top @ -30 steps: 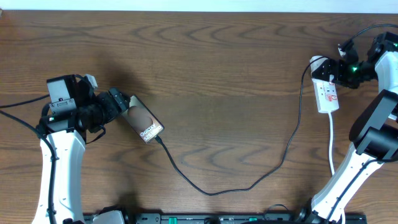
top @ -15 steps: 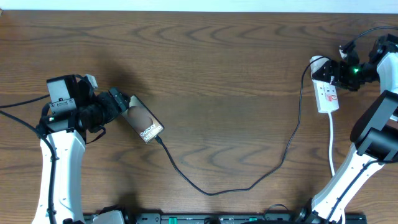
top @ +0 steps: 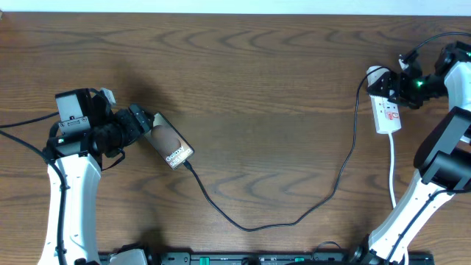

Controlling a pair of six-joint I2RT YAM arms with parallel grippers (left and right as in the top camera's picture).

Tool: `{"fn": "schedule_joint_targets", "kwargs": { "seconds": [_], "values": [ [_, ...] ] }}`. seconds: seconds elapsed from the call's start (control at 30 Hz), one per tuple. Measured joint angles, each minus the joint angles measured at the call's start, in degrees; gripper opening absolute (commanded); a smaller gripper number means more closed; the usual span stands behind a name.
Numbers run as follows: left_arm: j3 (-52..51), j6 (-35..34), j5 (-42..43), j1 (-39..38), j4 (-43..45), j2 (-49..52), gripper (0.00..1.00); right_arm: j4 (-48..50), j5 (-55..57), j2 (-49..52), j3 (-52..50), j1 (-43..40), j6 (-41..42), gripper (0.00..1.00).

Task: Plug charger to phone and switch on socket
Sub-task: 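Position the right gripper over the orange switch beside the charger, then press the orange rocker switch down with the right gripper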

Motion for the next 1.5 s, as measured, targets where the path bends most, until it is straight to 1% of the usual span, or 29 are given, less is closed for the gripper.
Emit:
{"fn": "schedule_joint_targets", "kwargs": {
  "seconds": [0.17, 0.43, 0.63, 0.87, 0.97, 1.07, 1.5],
  "values": [
    [0.0, 0.0, 0.0, 0.0, -0.1, 0.0, 0.88, 0.1, 0.7, 0.0, 0.0, 0.2, 0.1, 0.86],
    [0.0, 0.0, 0.0, 0.0, -0.5, 0.0, 0.88, 1.3, 5.1, -0.4, -0.2, 1.4, 3.5, 0.83],
    [0.0, 0.0, 0.0, 0.0, -0.7, 0.0, 0.88, 1.3, 6.3, -0.4, 0.4, 1.6, 4.8, 0.88],
    [0.0, 0.9, 0.0, 0.0, -0.7, 0.0, 0.88, 1.4, 9.5, -0.4, 1.4, 2.3, 5.0, 0.88],
    [0.0, 1.0, 0.0, 0.0, -0.7, 0.0, 0.88, 2.9, 11.3, -0.1, 2.1, 2.3, 5.0, 0.89],
    [0.0, 1.0, 0.0, 0.0, -0.7, 0.0, 0.88, 3.3, 12.3, 0.5, 2.3, 2.3, 5.0, 0.91],
    [0.0, 1.0, 0.0, 0.0, -0.9, 0.0, 0.88, 3.4, 9.9, 0.8, 2.4, 2.3, 5.0, 0.92]
  ]
}}
